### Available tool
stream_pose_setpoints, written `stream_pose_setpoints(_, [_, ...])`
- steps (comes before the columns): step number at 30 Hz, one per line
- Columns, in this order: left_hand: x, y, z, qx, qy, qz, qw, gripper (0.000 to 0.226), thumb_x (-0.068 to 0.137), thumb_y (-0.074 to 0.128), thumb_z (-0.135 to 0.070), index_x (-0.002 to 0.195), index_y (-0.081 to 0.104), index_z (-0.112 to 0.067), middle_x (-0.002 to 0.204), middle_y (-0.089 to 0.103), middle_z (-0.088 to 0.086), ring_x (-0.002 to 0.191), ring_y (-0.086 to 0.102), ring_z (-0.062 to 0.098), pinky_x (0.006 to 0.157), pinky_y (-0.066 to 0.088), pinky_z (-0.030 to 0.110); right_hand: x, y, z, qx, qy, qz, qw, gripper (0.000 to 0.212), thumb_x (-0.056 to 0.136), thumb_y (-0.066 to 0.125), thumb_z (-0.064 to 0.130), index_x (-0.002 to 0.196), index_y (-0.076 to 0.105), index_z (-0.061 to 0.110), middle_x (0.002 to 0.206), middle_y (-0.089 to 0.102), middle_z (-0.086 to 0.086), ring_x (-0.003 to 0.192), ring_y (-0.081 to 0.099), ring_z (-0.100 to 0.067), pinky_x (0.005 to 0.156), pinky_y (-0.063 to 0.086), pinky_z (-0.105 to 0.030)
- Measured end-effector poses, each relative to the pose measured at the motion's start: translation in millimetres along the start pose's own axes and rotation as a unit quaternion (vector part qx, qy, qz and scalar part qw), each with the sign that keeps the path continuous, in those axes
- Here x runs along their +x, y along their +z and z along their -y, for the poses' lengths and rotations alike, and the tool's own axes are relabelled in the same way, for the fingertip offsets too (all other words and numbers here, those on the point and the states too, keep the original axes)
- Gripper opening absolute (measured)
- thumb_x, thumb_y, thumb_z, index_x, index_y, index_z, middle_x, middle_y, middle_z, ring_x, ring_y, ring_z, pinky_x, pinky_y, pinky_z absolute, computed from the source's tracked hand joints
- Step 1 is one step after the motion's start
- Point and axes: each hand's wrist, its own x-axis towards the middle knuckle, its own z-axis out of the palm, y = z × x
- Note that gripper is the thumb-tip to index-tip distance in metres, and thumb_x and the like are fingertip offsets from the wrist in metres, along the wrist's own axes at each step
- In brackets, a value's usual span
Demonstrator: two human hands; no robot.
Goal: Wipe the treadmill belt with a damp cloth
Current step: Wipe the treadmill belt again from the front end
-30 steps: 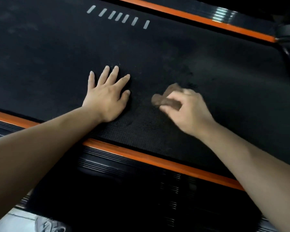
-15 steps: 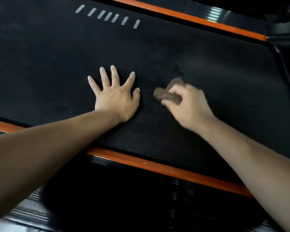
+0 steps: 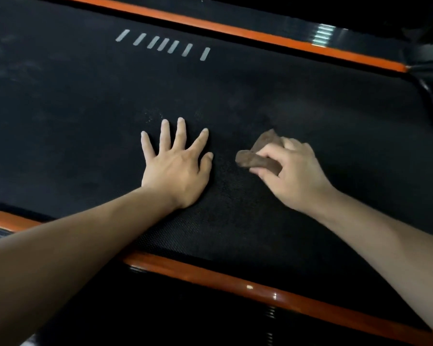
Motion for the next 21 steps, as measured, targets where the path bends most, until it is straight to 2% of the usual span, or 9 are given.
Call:
stream_pose_setpoints(2, [-1,-2,-1,-0.004,0.000,0.007,1.000,0.062,0.104,0.014,-0.058,0.163,0.007,-0.041,0.173,-0.006,0.008,0.157,-0.017,0.034,0.120,-0.012,0.067,26,-5,-21,-0.055,-0.009,-0.039,0.998,0.023,0.090,0.065,0.046,0.099,0.068,0.026,0.095,0.057,0.003,0.091,0.052,-0.020,0.090,0.042,-0.044])
stream_pose_setpoints(6, [5,-6,-4,-0.032,-0.003,-0.010,0.999,0.055,0.106,0.025,-0.047,0.160,0.022,-0.038,0.172,0.005,0.011,0.158,-0.009,0.036,0.120,-0.010,0.068,89,-9,-53,-0.077,0.151,-0.112,0.979,0.026,0.092,0.063,0.049,0.103,0.064,0.026,0.099,0.059,0.000,0.098,0.059,-0.028,0.089,0.040,-0.042])
stream_pose_setpoints(8, [17,-8,-8,-0.058,0.016,-0.025,0.998,0.051,0.106,0.032,-0.033,0.158,0.031,-0.033,0.171,0.013,0.009,0.159,-0.003,0.033,0.122,-0.008,0.066,78,-1,-38,-0.056,0.123,-0.092,0.987,0.023,0.090,0.067,0.046,0.101,0.066,0.026,0.099,0.062,-0.002,0.097,0.060,-0.029,0.088,0.044,-0.043])
stream_pose_setpoints(11, [44,-11,-15,-0.096,0.032,-0.035,0.994,0.053,0.105,0.036,-0.020,0.157,0.035,-0.028,0.171,0.017,0.008,0.159,0.000,0.030,0.125,-0.006,0.060,35,4,-5,0.018,0.002,-0.005,1.000,0.016,0.088,0.070,0.043,0.095,0.067,0.028,0.095,0.062,0.001,0.092,0.057,-0.021,0.088,0.042,-0.042])
stream_pose_setpoints(13, [62,-11,-22,-0.108,0.025,-0.037,0.993,0.054,0.104,0.037,-0.018,0.157,0.035,-0.027,0.171,0.017,0.008,0.159,0.000,0.030,0.125,-0.007,0.060,47,-2,-19,-0.023,-0.027,0.000,0.999,0.019,0.089,0.066,0.048,0.095,0.067,0.030,0.096,0.063,-0.001,0.092,0.057,-0.022,0.090,0.041,-0.043])
stream_pose_setpoints(14, [69,-11,-25,-0.110,0.026,-0.034,0.993,0.054,0.104,0.036,-0.019,0.157,0.035,-0.026,0.171,0.018,0.008,0.159,0.001,0.030,0.125,-0.007,0.061,66,-4,-34,-0.052,-0.013,-0.036,0.998,0.022,0.088,0.066,0.050,0.097,0.068,0.030,0.097,0.064,-0.004,0.094,0.059,-0.026,0.090,0.043,-0.045])
stream_pose_setpoints(17, [86,-10,-32,-0.091,0.051,-0.026,0.994,0.052,0.105,0.035,-0.022,0.157,0.034,-0.026,0.170,0.019,0.010,0.159,0.002,0.031,0.125,-0.005,0.061,122,-18,-75,-0.067,0.141,-0.107,0.982,0.021,0.088,0.065,0.052,0.098,0.064,0.033,0.098,0.064,-0.003,0.098,0.063,-0.031,0.093,0.047,-0.047])
stream_pose_setpoints(19, [96,-12,-38,-0.072,0.052,-0.012,0.996,0.049,0.107,0.033,-0.028,0.156,0.035,-0.028,0.171,0.015,0.011,0.159,-0.001,0.034,0.123,-0.006,0.064,128,-17,-79,-0.045,0.152,-0.096,0.983,0.019,0.089,0.066,0.049,0.098,0.065,0.032,0.096,0.061,0.001,0.098,0.063,-0.028,0.093,0.047,-0.045])
stream_pose_setpoints(21, [103,-13,-50,-0.063,0.036,0.007,0.997,0.048,0.107,0.030,-0.036,0.155,0.034,-0.031,0.172,0.010,0.011,0.158,-0.005,0.037,0.120,-0.009,0.069,109,-11,-67,-0.001,0.105,-0.070,0.992,0.016,0.088,0.071,0.043,0.095,0.067,0.029,0.095,0.061,0.003,0.093,0.061,-0.023,0.087,0.047,-0.041])
